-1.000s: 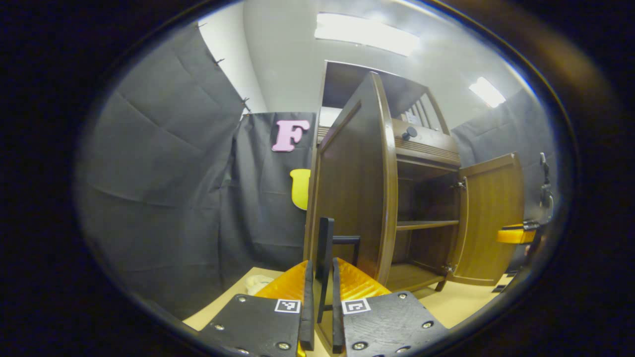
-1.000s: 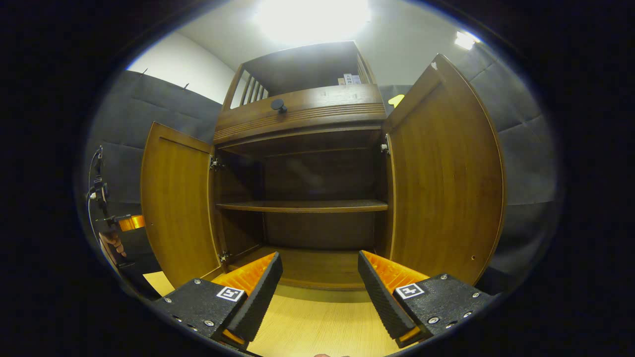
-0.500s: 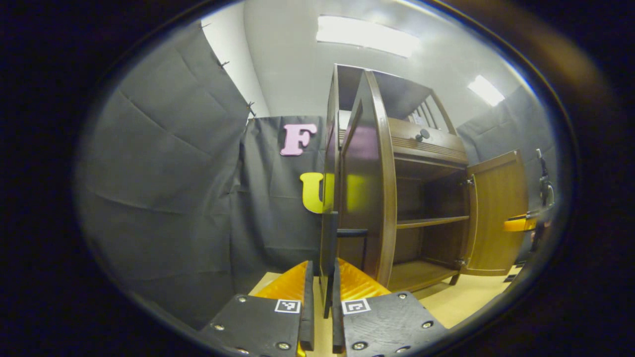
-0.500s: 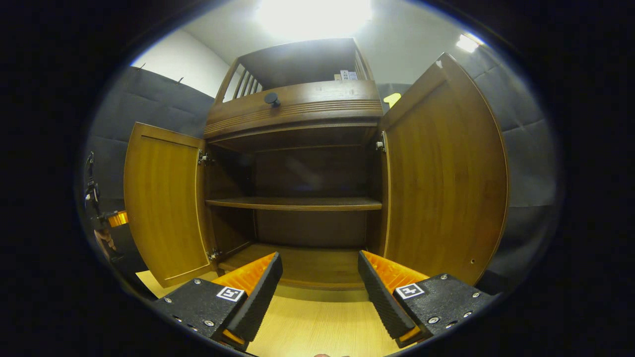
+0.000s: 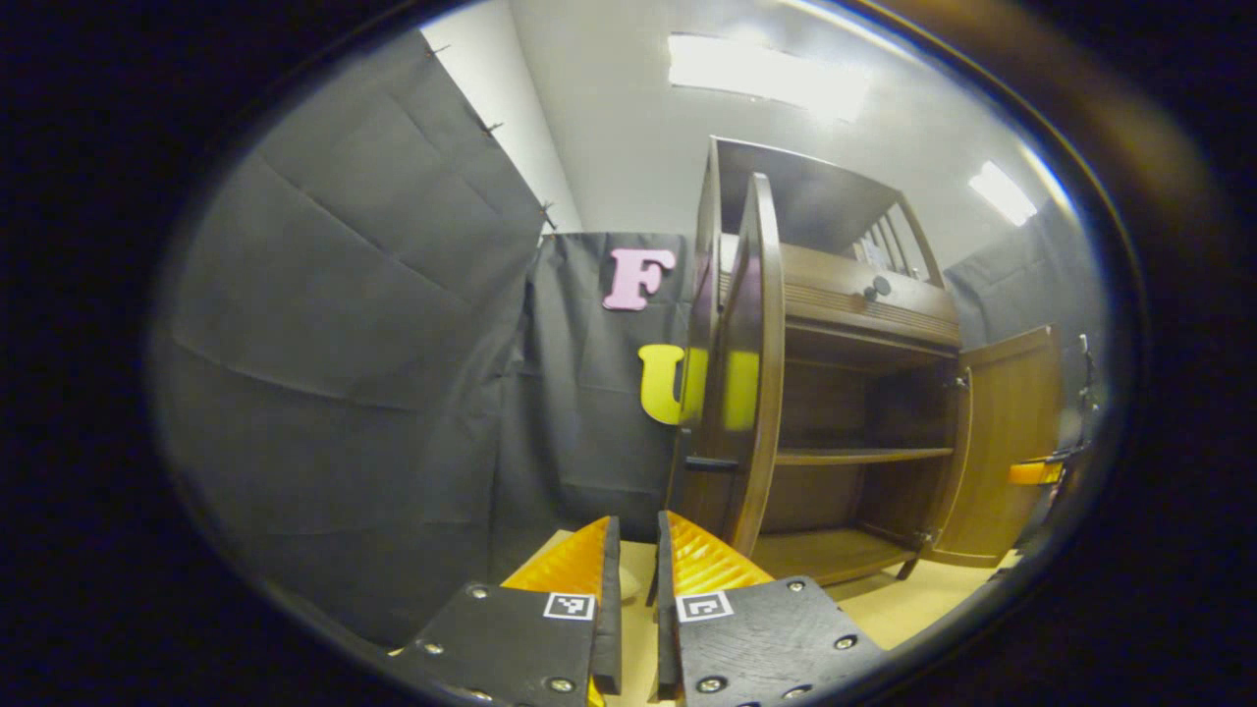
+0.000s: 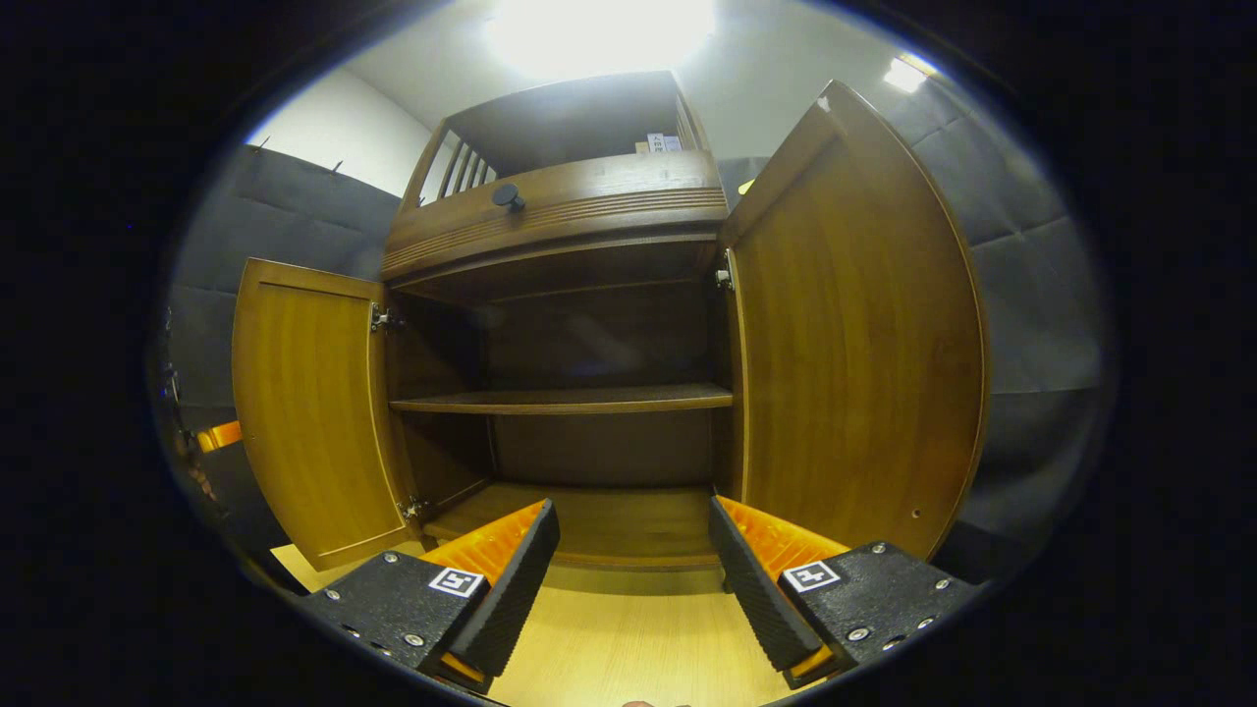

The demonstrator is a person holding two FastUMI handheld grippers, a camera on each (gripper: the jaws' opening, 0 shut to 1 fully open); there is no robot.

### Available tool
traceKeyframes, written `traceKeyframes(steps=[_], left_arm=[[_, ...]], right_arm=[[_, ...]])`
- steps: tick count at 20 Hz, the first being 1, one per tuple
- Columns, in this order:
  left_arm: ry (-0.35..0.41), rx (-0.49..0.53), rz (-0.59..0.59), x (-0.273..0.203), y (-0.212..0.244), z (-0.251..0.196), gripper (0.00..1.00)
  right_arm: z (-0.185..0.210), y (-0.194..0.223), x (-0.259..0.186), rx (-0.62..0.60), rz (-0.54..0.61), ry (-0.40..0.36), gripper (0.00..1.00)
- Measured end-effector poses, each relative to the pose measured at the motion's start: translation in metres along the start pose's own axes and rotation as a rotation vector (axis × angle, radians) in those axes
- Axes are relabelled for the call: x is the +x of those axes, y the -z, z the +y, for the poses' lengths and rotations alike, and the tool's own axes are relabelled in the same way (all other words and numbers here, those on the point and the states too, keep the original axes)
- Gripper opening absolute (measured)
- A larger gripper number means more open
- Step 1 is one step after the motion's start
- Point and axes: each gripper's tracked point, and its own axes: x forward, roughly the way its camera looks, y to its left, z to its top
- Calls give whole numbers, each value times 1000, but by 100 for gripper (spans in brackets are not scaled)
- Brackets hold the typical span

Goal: Open the right door of the double-door shoe cabinet with the right hand, and open the left door with the left hand.

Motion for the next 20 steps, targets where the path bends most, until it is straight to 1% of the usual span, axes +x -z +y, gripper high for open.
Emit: traceKeyframes(steps=[1,2,3,4,6,8,9,12,13,14,15,16,17,18,19,20], left_arm=[[-29,2,-9,-8,-5,0,10],[-49,2,-20,-13,-11,0,20],[-64,0,-32,-20,-18,0,20],[-72,-1,-46,-25,-24,-2,15],[-86,17,-70,-33,-39,-17,18],[-102,45,-78,-34,-48,-27,40],[-99,53,-77,-34,-50,-32,40],[-59,62,-68,-26,-47,-67,86],[-44,61,-57,-23,-43,-76,87],[-27,61,-46,-20,-39,-87,89],[-11,62,-40,-17,-37,-96,89],[3,64,-29,-13,-35,-105,86],[22,59,-13,-7,-30,-116,89],[39,51,7,-1,-25,-125,86],[49,46,27,2,-19,-134,89],[52,46,47,8,-15,-139,89]], right_arm=[[-3,0,-1,-5,2,7,95],[-7,-2,-4,-10,-2,13,95],[-8,-4,-6,-15,-8,14,95],[-7,-6,-8,-21,-13,13,95],[-9,-11,-13,-37,-24,12,95],[-11,-14,-16,-51,-26,16,95],[-13,-15,-19,-54,-26,19,95],[-17,-16,-23,-44,-25,16,95],[-19,-16,-24,-43,-22,14,92],[-21,-15,-25,-46,-17,14,95],[-23,-15,-26,-51,-15,17,95],[-27,-15,-26,-55,-12,21,95],[-30,-15,-25,-56,-6,24,92],[-34,-13,-22,-52,2,26,92],[-36,-12,-21,-41,11,29,95],[-40,-9,-19,-25,21,30,95]])
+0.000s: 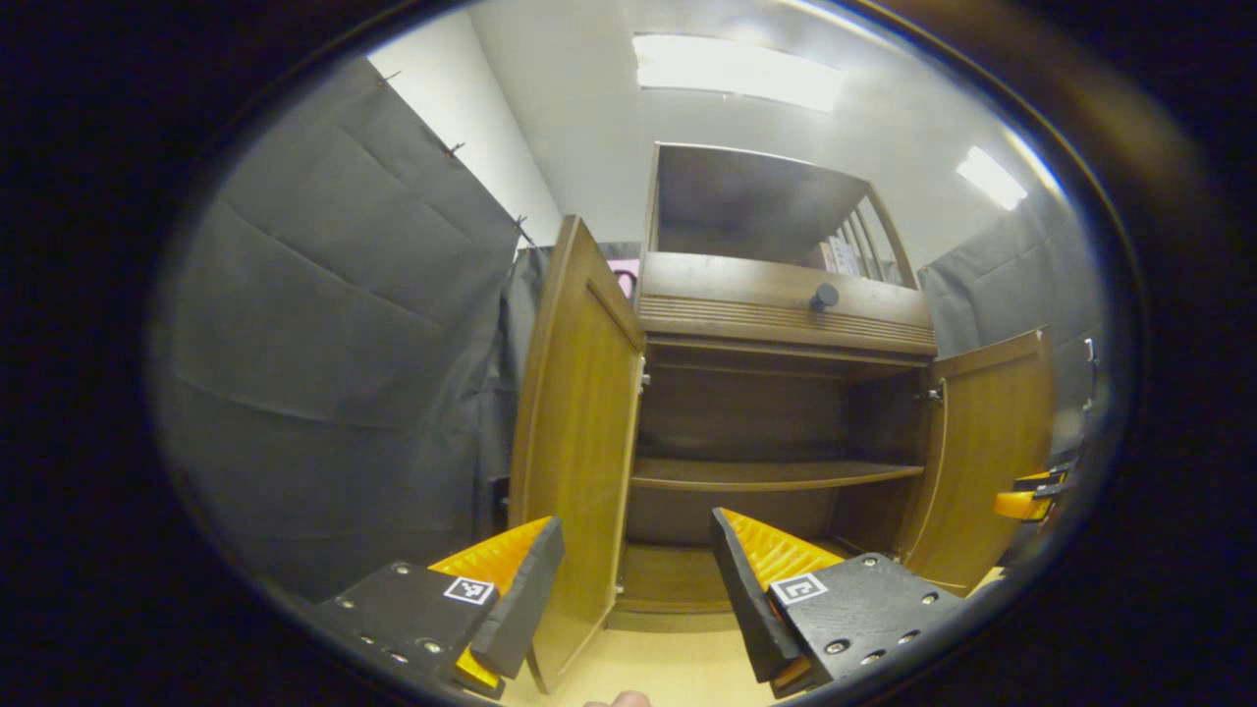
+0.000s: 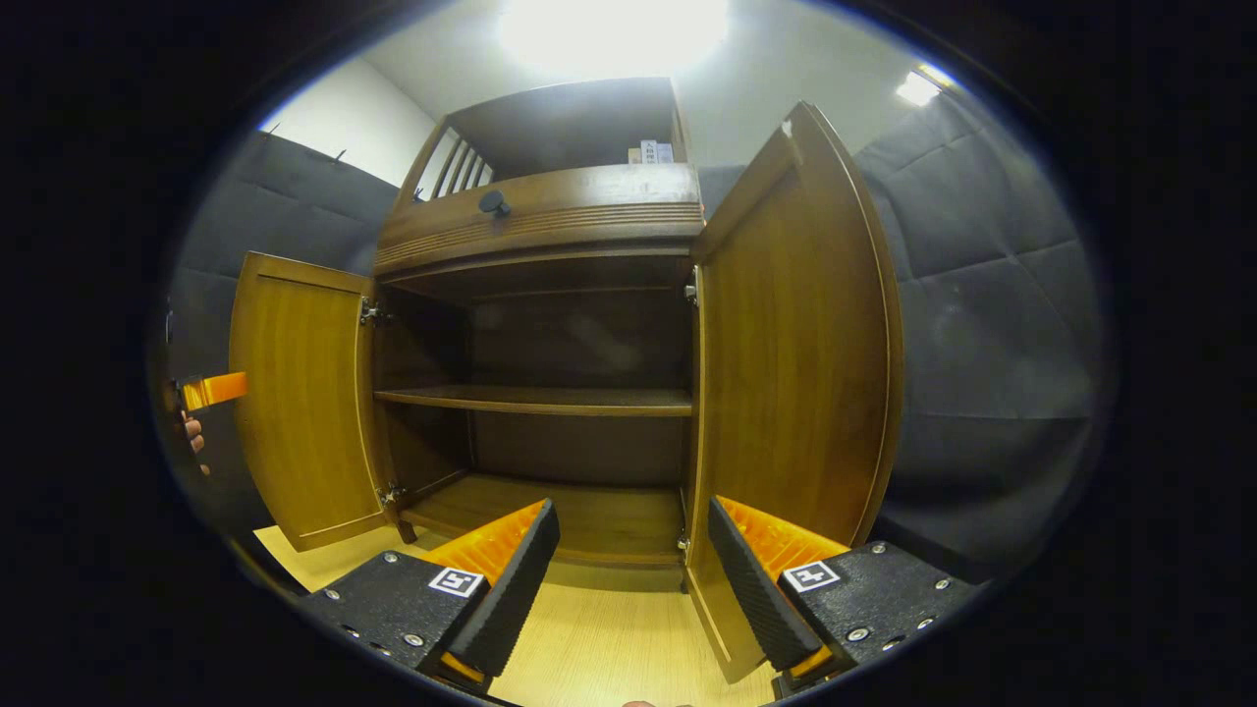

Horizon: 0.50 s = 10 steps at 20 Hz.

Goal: Open the right door of the double-door shoe cabinet with the right hand, and open the left door with the left hand.

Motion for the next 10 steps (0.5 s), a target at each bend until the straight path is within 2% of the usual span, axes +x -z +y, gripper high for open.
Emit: traceKeyframes(steps=[1,3,4,6,10], left_arm=[[4,4,21,6,6,-5,86],[17,16,42,14,14,-15,82],[21,24,49,16,16,-21,89],[30,27,61,15,20,-29,89],[63,25,83,21,27,-48,89]], right_arm=[[-2,3,1,15,10,-2,92],[-5,5,1,28,18,-9,95],[-7,5,2,27,16,-9,92],[-10,1,2,9,5,-6,95],[-10,1,2,-23,-3,-21,95]])
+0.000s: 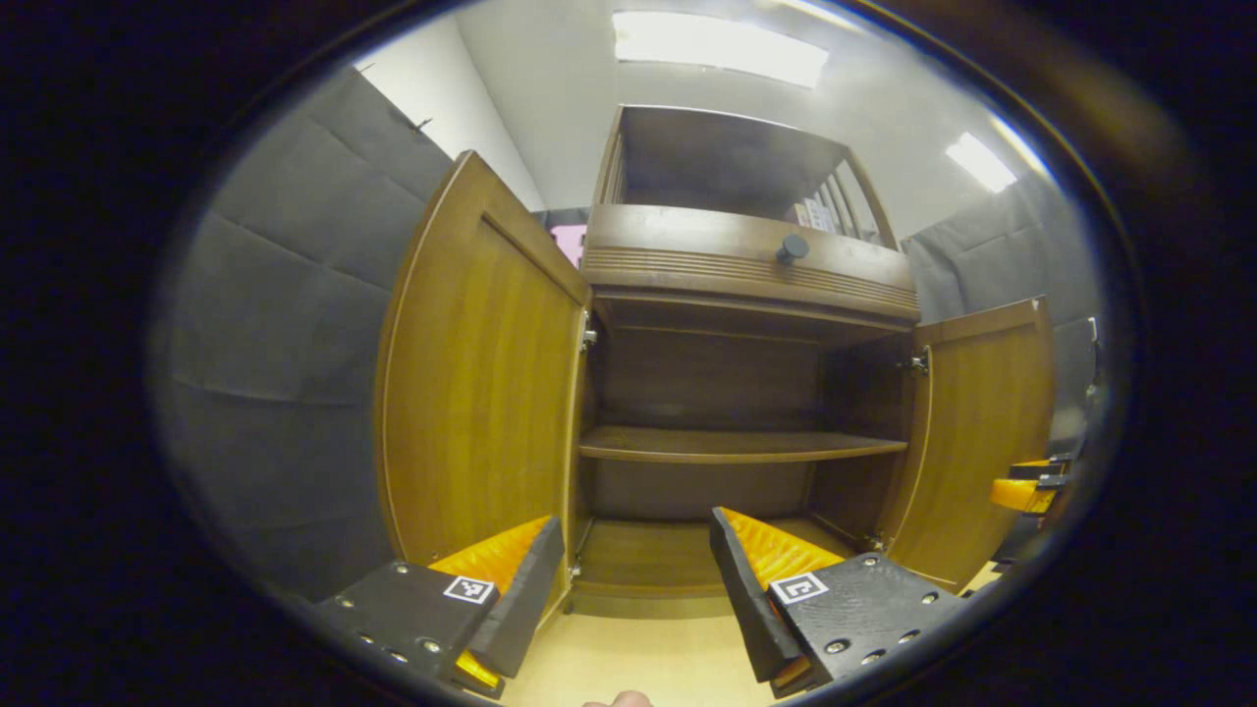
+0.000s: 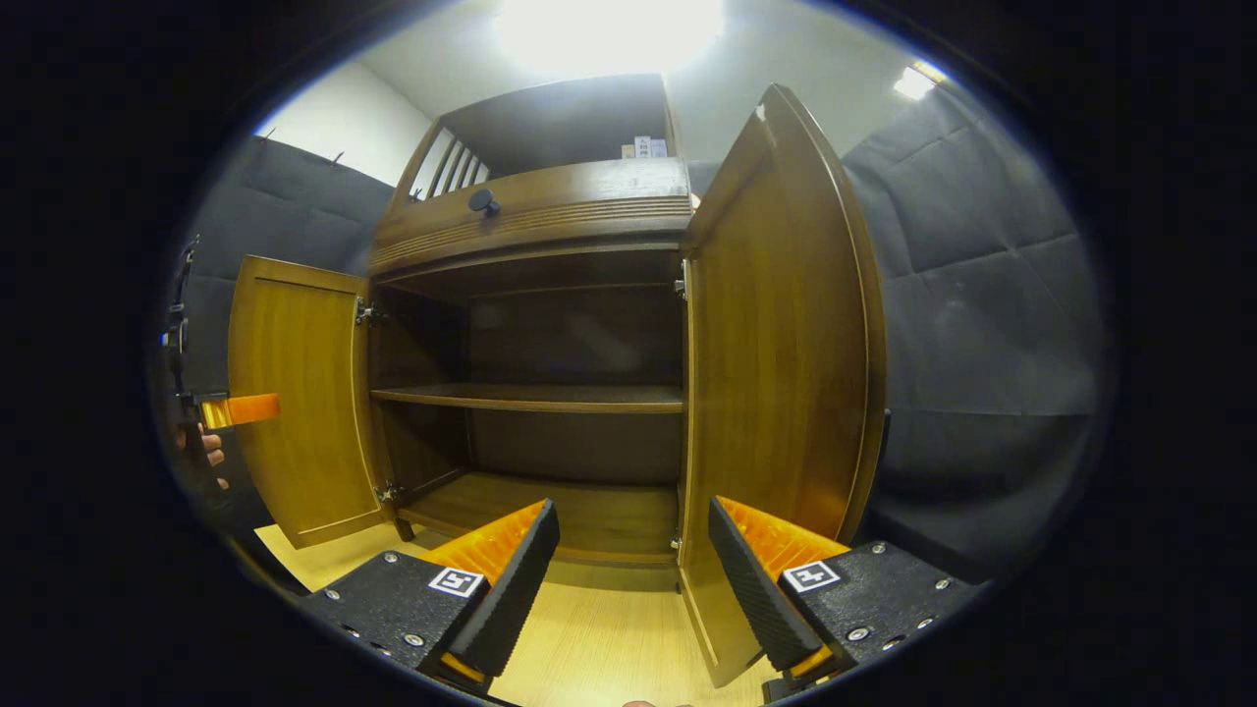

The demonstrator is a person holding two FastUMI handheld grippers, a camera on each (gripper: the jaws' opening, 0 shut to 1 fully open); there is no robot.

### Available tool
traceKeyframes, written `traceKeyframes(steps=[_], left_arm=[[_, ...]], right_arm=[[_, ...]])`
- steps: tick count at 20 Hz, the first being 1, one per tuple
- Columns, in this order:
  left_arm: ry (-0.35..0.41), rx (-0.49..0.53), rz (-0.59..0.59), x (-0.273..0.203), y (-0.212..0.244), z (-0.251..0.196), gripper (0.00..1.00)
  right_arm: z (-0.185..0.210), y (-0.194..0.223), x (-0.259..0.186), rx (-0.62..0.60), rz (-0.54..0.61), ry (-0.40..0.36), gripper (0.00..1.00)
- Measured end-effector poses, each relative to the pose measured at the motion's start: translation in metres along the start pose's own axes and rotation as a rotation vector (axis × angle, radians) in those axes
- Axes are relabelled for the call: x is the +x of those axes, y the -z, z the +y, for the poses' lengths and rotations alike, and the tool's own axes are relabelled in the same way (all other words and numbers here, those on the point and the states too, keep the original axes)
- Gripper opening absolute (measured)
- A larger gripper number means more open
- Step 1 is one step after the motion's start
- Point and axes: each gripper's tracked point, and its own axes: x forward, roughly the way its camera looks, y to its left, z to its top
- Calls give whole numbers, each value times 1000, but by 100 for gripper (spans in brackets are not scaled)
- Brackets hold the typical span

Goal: Open the right door of the double-door shoe cabinet with the right hand, and open the left door with the left hand.

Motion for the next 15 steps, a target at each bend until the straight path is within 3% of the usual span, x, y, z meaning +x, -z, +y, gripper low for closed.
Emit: traceKeyframes(steps=[7,9,15], left_arm=[[2,69,12,2,6,-11,89],[2,73,15,2,7,-12,89],[7,71,15,1,10,-12,89]], right_arm=[[4,5,0,23,9,-25,95],[5,3,-1,26,4,-30,92],[11,1,-1,33,-7,-43,95]])
